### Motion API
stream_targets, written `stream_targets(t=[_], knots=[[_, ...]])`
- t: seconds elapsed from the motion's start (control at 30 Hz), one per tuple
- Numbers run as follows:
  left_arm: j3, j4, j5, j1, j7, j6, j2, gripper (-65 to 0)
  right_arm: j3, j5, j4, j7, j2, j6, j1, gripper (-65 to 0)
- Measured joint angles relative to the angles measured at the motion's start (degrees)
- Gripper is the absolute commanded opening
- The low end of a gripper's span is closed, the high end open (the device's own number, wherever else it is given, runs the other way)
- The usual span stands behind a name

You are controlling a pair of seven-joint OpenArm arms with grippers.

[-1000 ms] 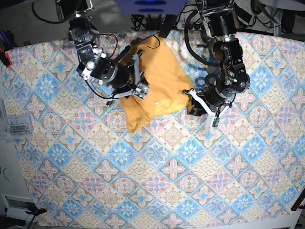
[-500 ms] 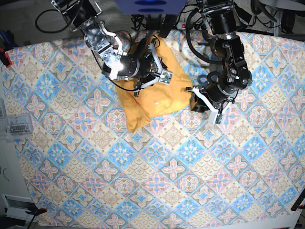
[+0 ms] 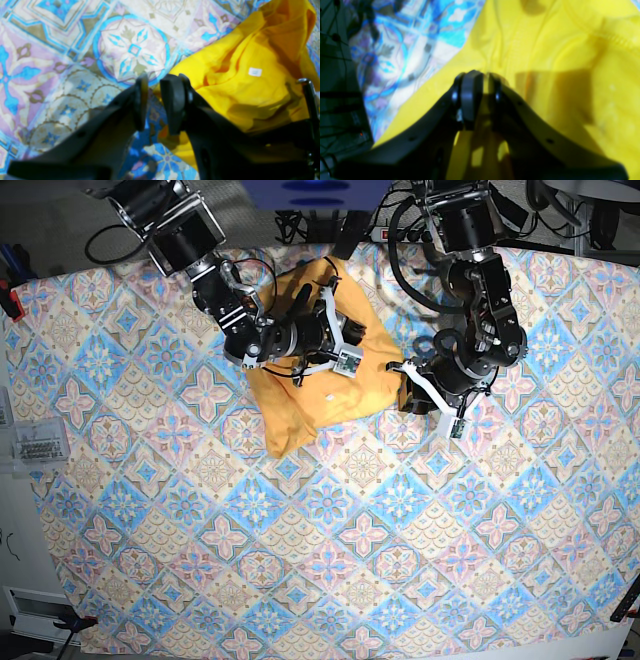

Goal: Fold the T-shirt properly
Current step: 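Press the folded fabric down with the right gripper and release left gripper, then drag the folded shirt with the right gripper away from the left gripper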

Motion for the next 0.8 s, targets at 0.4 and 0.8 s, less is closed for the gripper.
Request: stream_targets(t=[0.4, 0.8], knots=[[0.0, 4.6, -0.2, 2.7, 0.2, -0.1, -0.1, -51.4, 8.2, -1.1, -4.8, 0.8, -0.1, -1.0, 5.2, -55.3], [-0.1, 8.0, -0.1, 4.8, 0.0, 0.0, -0.1, -51.4, 8.1, 0.8, -17.0, 7.4, 0.0, 1.3, 12.6, -55.3]])
